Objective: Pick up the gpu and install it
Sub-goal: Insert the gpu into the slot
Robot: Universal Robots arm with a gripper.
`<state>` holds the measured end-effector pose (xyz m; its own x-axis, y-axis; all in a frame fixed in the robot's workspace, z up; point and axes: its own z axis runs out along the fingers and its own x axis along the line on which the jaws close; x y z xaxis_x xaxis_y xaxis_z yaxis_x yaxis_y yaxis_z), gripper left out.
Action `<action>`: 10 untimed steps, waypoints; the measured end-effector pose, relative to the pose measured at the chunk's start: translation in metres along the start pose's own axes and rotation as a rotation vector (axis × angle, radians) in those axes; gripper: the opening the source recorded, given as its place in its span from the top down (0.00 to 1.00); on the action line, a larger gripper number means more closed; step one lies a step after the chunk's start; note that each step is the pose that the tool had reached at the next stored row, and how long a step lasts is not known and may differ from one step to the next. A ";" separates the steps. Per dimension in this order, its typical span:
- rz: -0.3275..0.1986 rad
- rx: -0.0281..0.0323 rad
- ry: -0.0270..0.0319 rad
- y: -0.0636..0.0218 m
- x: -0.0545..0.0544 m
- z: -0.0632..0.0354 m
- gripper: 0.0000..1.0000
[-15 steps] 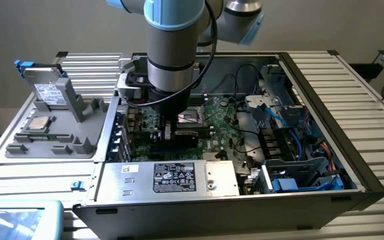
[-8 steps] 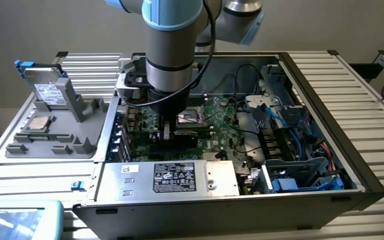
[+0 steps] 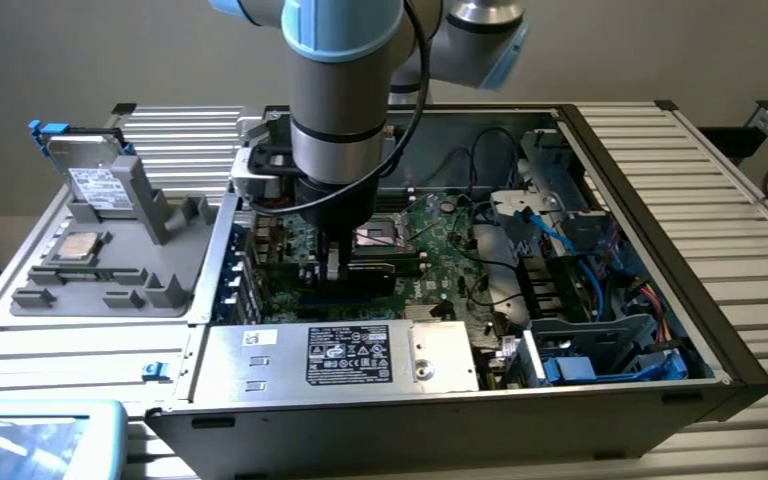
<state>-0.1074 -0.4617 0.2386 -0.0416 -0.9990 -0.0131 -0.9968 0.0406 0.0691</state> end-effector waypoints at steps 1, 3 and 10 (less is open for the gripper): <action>0.000 0.0004 -0.0001 0.0002 0.000 0.0002 0.71; 0.000 0.0008 -0.0001 0.0011 0.000 0.0007 0.71; 0.000 0.0009 0.0000 0.0021 0.000 0.0011 0.71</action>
<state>-0.1096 -0.4617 0.2377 -0.0416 -0.9991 -0.0131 -0.9968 0.0406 0.0682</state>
